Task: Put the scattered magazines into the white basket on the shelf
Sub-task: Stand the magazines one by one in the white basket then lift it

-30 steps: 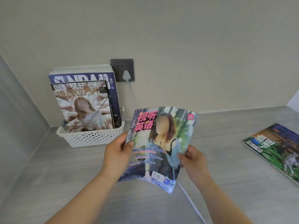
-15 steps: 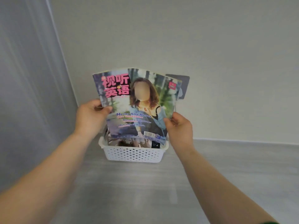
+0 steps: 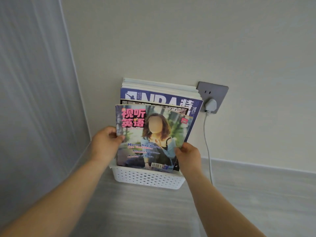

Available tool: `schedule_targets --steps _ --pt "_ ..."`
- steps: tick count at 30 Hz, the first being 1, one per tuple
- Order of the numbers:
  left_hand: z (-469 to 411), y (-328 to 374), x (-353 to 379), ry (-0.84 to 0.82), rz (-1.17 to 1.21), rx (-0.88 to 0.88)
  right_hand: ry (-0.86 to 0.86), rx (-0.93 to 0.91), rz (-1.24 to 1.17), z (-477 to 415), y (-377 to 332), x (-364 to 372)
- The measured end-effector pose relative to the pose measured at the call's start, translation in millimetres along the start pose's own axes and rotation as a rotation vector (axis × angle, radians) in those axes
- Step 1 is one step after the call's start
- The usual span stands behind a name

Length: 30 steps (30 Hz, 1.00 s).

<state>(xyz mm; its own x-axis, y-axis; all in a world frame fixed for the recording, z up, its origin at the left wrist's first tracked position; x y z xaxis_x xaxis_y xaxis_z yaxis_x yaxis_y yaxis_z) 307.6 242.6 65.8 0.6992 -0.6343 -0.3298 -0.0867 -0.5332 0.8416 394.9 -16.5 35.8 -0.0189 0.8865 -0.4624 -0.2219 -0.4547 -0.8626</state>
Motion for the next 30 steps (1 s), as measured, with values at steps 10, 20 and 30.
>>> schedule_targets --steps 10,20,30 --pt "0 9 47 -0.132 0.264 0.008 0.029 -0.028 -0.144 -12 -5 10" --pt "8 9 26 -0.033 0.100 -0.012 0.006 -0.107 -0.012 3 -4 -14" --pt "108 96 64 -0.201 0.137 0.073 0.229 -0.061 -0.098 44 95 -151"
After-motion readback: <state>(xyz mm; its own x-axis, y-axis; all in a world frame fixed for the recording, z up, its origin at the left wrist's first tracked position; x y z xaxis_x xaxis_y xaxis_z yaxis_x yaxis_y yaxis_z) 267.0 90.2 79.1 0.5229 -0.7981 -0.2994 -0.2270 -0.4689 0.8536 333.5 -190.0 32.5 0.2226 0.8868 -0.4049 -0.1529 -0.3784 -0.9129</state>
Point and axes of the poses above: each hand's wrist, its own z-axis away from the middle knuckle, its own x-axis out of the palm, y = z × x, the point moved 10 cm from there along -z, towards the middle knuckle, and after that the axes turned 14 degrees about x, right-handed, at the moved point
